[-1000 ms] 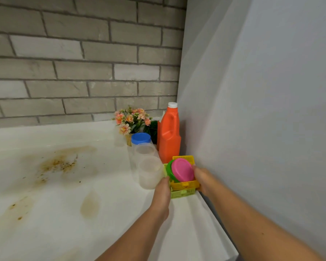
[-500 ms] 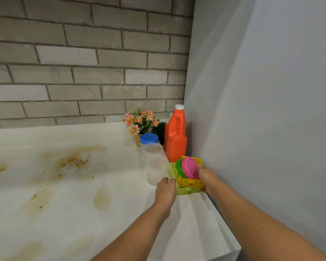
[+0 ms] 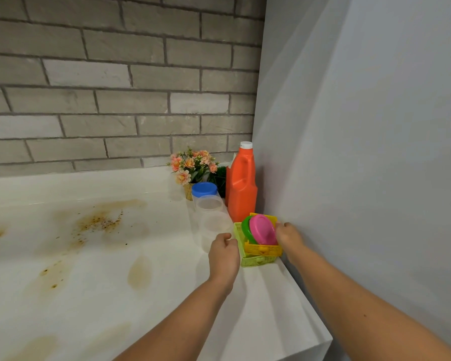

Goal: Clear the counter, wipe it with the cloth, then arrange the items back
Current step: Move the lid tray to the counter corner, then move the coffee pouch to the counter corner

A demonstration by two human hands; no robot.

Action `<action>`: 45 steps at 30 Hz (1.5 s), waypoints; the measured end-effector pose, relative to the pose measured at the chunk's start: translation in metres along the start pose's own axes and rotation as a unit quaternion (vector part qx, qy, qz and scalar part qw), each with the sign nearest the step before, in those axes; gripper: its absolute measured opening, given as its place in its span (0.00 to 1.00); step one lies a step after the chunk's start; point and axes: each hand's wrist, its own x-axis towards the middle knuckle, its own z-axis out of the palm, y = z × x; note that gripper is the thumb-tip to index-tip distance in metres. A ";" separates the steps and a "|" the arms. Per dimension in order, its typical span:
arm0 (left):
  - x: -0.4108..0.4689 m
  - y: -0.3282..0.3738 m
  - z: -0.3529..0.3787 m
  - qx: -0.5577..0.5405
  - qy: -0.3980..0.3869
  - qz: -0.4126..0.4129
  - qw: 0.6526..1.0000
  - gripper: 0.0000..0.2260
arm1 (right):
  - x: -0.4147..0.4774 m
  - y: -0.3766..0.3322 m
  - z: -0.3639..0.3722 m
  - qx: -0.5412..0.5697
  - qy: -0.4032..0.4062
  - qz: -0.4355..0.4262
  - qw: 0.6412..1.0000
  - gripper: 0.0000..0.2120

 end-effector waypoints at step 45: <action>-0.096 -0.021 -0.650 -0.017 0.311 -0.053 0.949 0.13 | -0.472 -0.284 0.403 -0.135 -0.435 -0.345 0.821 0.14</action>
